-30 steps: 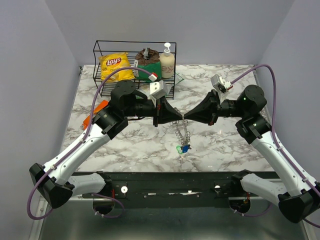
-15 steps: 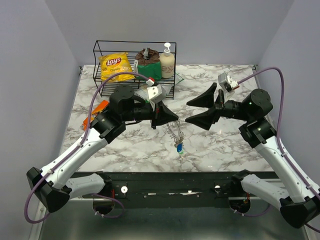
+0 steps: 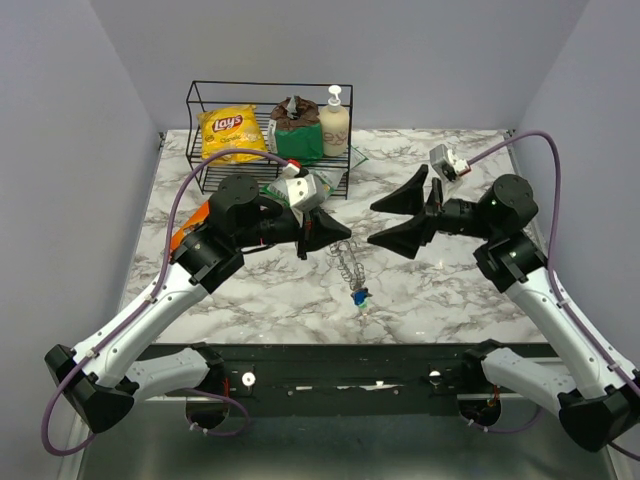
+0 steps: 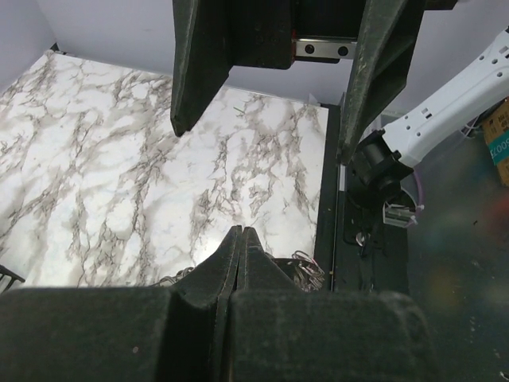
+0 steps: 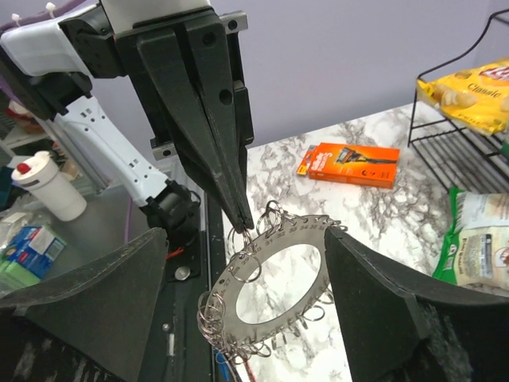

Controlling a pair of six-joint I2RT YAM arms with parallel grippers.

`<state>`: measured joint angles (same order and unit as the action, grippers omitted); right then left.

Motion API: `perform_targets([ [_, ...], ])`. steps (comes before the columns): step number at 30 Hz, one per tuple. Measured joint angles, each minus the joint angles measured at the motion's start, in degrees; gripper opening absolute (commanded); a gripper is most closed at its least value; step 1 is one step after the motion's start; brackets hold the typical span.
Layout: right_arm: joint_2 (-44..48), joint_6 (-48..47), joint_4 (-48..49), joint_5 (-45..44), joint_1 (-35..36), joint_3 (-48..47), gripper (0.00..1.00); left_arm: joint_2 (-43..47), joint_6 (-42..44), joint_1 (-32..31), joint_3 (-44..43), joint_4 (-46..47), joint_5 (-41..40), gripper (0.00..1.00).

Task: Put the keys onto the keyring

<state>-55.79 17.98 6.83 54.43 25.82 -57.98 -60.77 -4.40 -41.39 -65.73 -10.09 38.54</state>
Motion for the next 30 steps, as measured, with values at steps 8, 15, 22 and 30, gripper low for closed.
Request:
perform_targets([
  [8, -3.58, 0.42, 0.24, 4.76, -0.02, 0.00, 0.76, 0.35, -1.88, 0.00, 1.16, 2.80, 0.76, 0.00],
  [15, -3.89, 1.18, 2.49, 8.52, -0.02, 0.00, 0.77, 0.35, -4.35, 0.00, 1.27, 6.62, 2.38, 0.00],
  [22, -4.44, 1.60, 3.06, 9.66, 0.09, 0.00, 0.75, 0.35, -5.81, 0.00, 1.27, 8.68, 3.48, 0.00],
  [30, -6.01, 2.01, 3.39, 9.77, 1.14, -0.02, 0.67, 0.35, -6.67, 0.00, 1.27, 9.38, 3.98, 0.00],
])
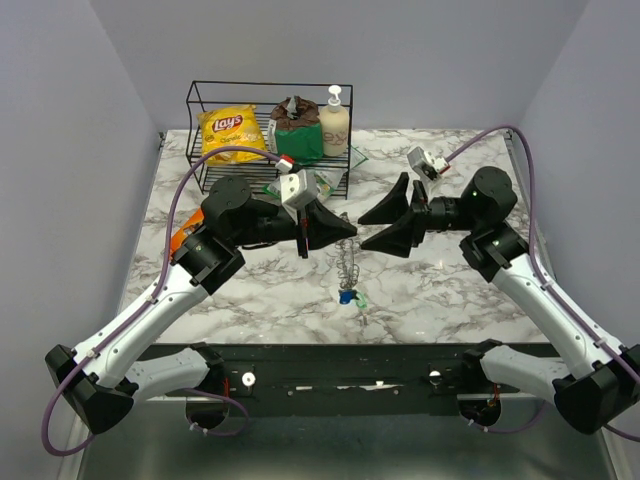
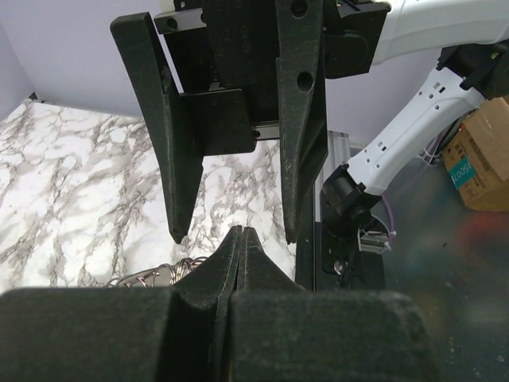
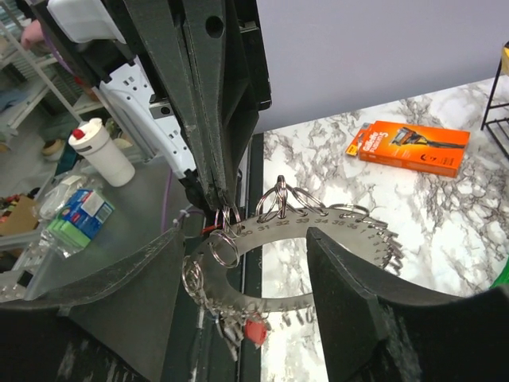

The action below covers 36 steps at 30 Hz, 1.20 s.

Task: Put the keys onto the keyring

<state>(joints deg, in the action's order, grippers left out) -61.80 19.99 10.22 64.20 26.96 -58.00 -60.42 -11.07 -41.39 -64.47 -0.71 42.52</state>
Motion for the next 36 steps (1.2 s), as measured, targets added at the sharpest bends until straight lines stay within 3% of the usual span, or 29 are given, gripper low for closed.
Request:
perform_targets([
  [12, -1.20, 1.03, 0.02, -0.02, 0.66, -0.22, 0.50, 0.20, -1.09, 0.00, 0.04, 2.69, 0.28, 0.00],
  [28, -0.90, -1.88, -3.91, -7.72, 1.11, 2.29, 0.52, 1.51, -2.14, 0.00, 7.91, 3.67, -2.97, 0.01],
  [31, -0.76, -2.29, -4.94, -10.93, 1.11, 3.76, 0.52, 1.99, -2.91, 0.00, 9.97, 3.61, -4.96, 0.22],
  [32, -0.72, -2.45, -5.31, -12.17, 1.11, 4.33, 0.52, 2.10, -3.41, 0.00, 10.43, 3.54, -5.55, 0.37],
  [36, -0.35, -2.75, -7.04, -17.62, 1.11, 7.17, 0.53, 2.54, -4.76, 0.00, 12.98, 3.78, -8.68, 0.52],
])
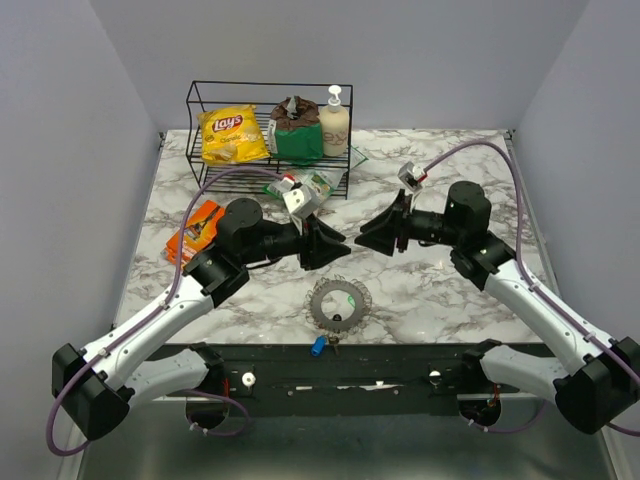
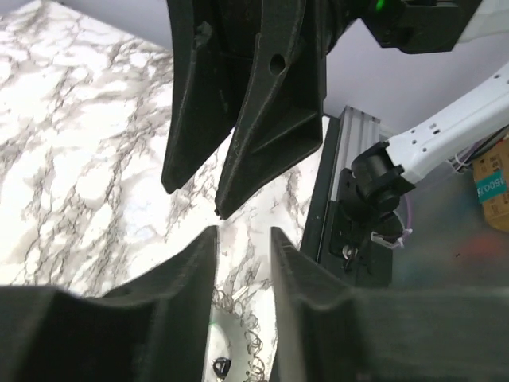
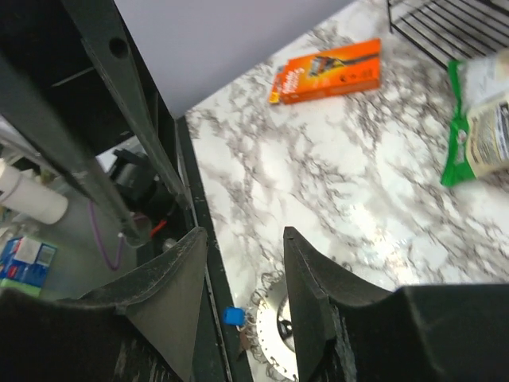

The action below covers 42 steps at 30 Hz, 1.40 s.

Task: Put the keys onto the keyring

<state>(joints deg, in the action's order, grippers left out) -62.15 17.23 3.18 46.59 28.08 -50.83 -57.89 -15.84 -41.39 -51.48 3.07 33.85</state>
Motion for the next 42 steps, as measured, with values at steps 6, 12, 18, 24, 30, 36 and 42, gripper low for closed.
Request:
perform_targets([
  [6, 1.05, -1.05, -3.43, -5.60, 0.00, 6.64, 0.56, -0.39, -1.86, 0.00, 3.85, 0.31, -1.99, 0.62],
  [12, 0.74, -1.11, -6.62, -7.15, 0.00, 13.35, 0.57, -2.73, -4.48, 0.00, 8.20, 1.53, -3.45, 0.69],
  [18, 0.66, 0.22, -9.90, -9.75, 0.00, 18.21, 0.56, -7.21, -9.38, 0.00, 12.33, 4.04, -4.90, 0.73],
  [24, 0.50, 1.70, -14.51, -13.07, 0.94, 19.76, 0.53, -11.65, -13.57, 0.00, 14.40, 6.58, -5.01, 0.79],
  [30, -1.53, 4.90, -16.98, -14.88, 5.20, 22.75, 0.46, -12.79, -15.37, 0.00, 14.88, 8.52, -4.96, 0.79],
  [36, -4.00, 8.02, -16.65, -15.96, 7.80, 23.67, 0.44, -12.79, -15.65, 0.00, 14.91, 9.60, -4.96, 0.80],
  [42, -8.39, 8.92, -14.99, -16.15, 8.37, 23.67, 0.43, -12.79, -15.69, 0.00, 14.97, 9.73, -4.96, 0.79],
])
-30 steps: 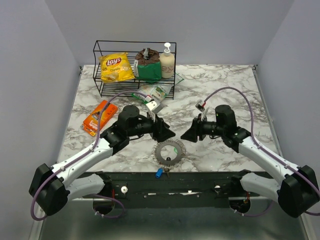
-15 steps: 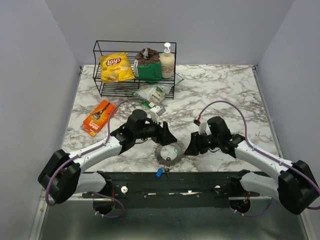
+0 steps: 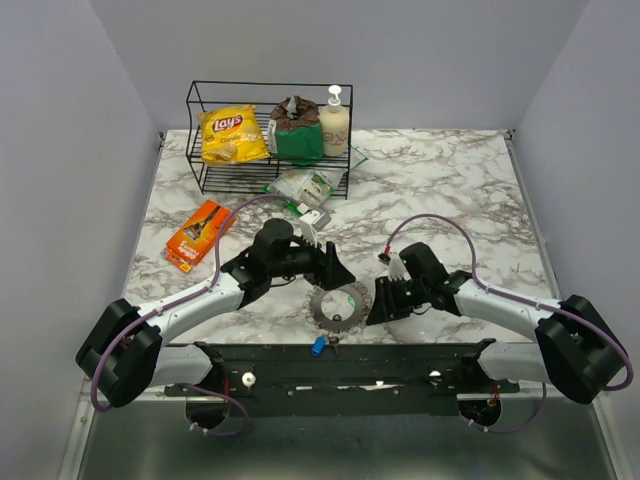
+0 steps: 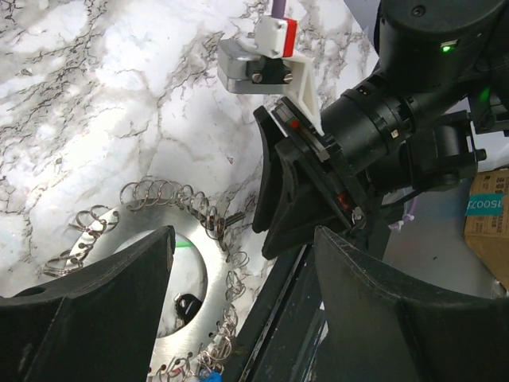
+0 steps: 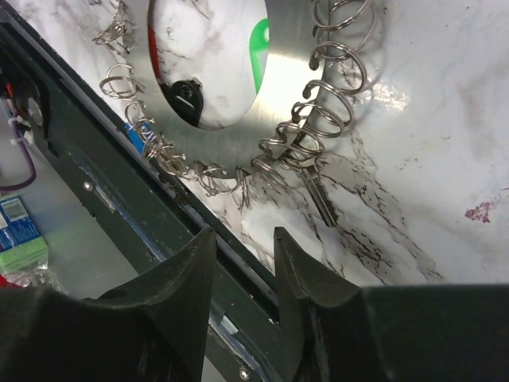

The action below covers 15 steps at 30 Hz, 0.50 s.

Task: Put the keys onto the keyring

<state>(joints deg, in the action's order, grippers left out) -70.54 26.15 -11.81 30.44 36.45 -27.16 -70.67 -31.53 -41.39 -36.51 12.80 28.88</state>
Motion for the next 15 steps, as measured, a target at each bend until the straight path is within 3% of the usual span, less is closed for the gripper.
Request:
perform_targets([
  [15, -6.93, 1.01, 4.98, 0.09, 1.84, -0.98, 0.43, 0.00, 0.20, 0.00, 0.02, -0.07, 0.02, 0.79],
])
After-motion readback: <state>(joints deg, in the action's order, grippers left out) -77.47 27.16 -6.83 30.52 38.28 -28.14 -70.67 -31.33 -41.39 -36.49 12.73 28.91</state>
